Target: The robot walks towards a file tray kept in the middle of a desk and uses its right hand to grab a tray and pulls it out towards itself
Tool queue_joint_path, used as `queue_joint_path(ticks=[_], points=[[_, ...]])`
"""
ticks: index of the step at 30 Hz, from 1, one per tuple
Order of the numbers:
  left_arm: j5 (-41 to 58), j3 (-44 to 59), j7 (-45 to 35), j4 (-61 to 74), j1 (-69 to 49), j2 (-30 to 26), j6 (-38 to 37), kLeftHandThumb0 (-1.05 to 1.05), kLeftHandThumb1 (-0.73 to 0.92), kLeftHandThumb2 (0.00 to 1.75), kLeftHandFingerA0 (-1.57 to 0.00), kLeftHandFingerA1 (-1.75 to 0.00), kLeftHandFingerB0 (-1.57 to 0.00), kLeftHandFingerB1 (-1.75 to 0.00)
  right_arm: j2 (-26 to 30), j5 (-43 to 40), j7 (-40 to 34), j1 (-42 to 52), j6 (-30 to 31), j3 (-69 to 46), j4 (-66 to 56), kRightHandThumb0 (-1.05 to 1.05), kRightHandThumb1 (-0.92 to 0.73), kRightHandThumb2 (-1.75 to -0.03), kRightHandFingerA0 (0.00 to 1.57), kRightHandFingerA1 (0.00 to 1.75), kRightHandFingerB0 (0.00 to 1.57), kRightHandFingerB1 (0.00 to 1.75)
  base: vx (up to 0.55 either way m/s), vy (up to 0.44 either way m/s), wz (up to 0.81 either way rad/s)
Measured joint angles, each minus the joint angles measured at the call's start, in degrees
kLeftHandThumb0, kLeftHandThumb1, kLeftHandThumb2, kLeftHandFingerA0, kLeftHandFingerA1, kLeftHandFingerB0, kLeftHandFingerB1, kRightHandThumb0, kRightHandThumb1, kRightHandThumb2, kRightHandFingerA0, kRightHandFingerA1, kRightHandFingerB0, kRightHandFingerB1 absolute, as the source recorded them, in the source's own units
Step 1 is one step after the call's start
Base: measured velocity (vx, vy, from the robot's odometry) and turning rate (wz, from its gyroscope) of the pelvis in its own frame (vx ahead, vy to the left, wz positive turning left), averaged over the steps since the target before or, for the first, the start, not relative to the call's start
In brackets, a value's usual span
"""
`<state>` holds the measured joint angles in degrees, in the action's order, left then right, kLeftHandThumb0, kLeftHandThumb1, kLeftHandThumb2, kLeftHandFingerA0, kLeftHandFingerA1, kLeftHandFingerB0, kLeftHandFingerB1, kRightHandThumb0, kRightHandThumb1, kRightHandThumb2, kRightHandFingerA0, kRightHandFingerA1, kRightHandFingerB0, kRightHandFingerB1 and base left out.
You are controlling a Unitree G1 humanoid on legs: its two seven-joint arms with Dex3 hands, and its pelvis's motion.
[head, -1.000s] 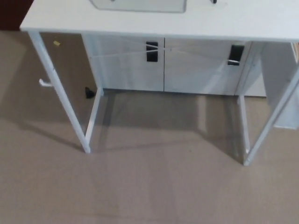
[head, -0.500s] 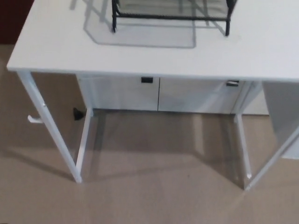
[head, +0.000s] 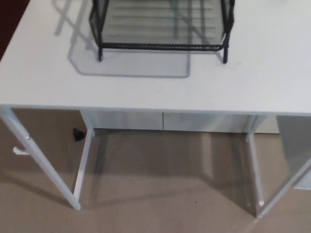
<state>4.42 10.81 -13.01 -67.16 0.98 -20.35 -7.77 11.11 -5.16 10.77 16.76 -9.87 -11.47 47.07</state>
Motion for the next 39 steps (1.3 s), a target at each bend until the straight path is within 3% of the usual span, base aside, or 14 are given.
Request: queue_joint_path(ticks=[4, 9, 14, 25, 26, 27, 37, 38, 39], points=[[-0.1, -0.4, 0.0, 0.3, -0.1, 0.0, 0.0, -0.34, 0.27, 1.01, -0.62, -0.84, -0.45, -0.74, 0.0, 0.3, 0.0, 0.0, 0.0, 0.3, -0.2, -0.20, -0.36, -0.84, 0.51, 0.67, 0.23, 0.53, 0.08, 0.029, -0.09], [-0.6, -1.4, -0.5, 0.5, -0.5, -0.2, 0.0, -0.34, 0.30, 1.03, -0.68, -0.85, -0.48, -0.75, 0.1, 0.6, 0.0, 0.4, 0.2, 1.0, -0.3, -0.20, -0.37, -0.84, 0.48, 0.66, 0.22, 0.54, 0.12, 0.158, -0.07], [-1.1, -2.1, -1.0, 0.6, -0.5, -1.4, 0.0, -0.35, 0.22, 0.93, -0.74, -0.87, -0.50, -0.75, -0.1, 0.8, 0.1, 1.0, 0.5, 1.7, -1.7, -0.20, -0.36, -0.84, 0.50, 0.67, 0.23, 0.54, 0.12, 0.137, 0.03], [-1.7, -3.8, -2.3, 0.0, 0.0, -2.0, 0.0, -0.34, 0.22, 0.91, -0.71, -0.85, -0.51, -0.74, 0.0, 1.0, 0.1, 0.3, 1.2, 2.4, -1.4, -0.20, -0.36, -0.83, 0.55, 0.68, 0.24, 0.54, 0.10, -0.105, 0.09], [-1.8, -3.9, -2.4, -0.1, 0.5, -1.9, 0.0, -0.34, 0.22, 0.91, -0.70, -0.85, -0.51, -0.74, 0.4, 1.0, 0.0, -0.4, 1.3, 2.4, -1.0, -0.24, -0.53, -0.55, 0.59, 0.56, 0.35, 0.42, 0.01, -0.169, -0.03], [-1.9, -4.0, -2.4, -0.1, 0.9, -1.9, 0.0, -0.34, 0.23, 0.92, -0.69, -0.84, -0.51, -0.73, 0.6, 1.0, -0.1, -0.8, 1.3, 2.4, -0.8, -0.21, -0.36, -0.84, 0.51, 0.67, 0.24, 0.54, 0.01, -0.150, -0.06], [-2.9, -6.1, -2.9, -0.2, 2.0, -2.0, 0.0, -0.40, 0.24, 0.91, -0.74, -0.84, -0.51, -0.72, 0.6, 1.3, 0.1, -0.8, 1.4, 2.9, -1.7, -0.20, -0.36, -0.84, 0.46, 0.65, 0.23, 0.54, 0.02, 0.041, -0.04], [-3.2, -6.4, -3.0, -0.3, 2.2, -2.2, 0.0, -0.41, 0.24, 0.90, -0.75, -0.84, -0.52, -0.72, 0.4, 1.3, 0.1, -0.9, 1.4, 2.9, -1.7, -0.25, -0.53, -0.55, 0.54, 0.56, 0.34, 0.43, -0.11, 0.255, 0.48], [-3.3, -6.7, -3.2, -0.3, 2.2, -2.1, 0.0, -0.41, 0.31, 0.81, -0.74, -0.82, -0.53, -0.69, 0.5, 1.3, 0.1, -1.0, 1.4, 2.9, -1.5, -0.26, -0.52, -0.55, 0.55, 0.56, 0.34, 0.43, -0.11, 0.256, -0.40]])
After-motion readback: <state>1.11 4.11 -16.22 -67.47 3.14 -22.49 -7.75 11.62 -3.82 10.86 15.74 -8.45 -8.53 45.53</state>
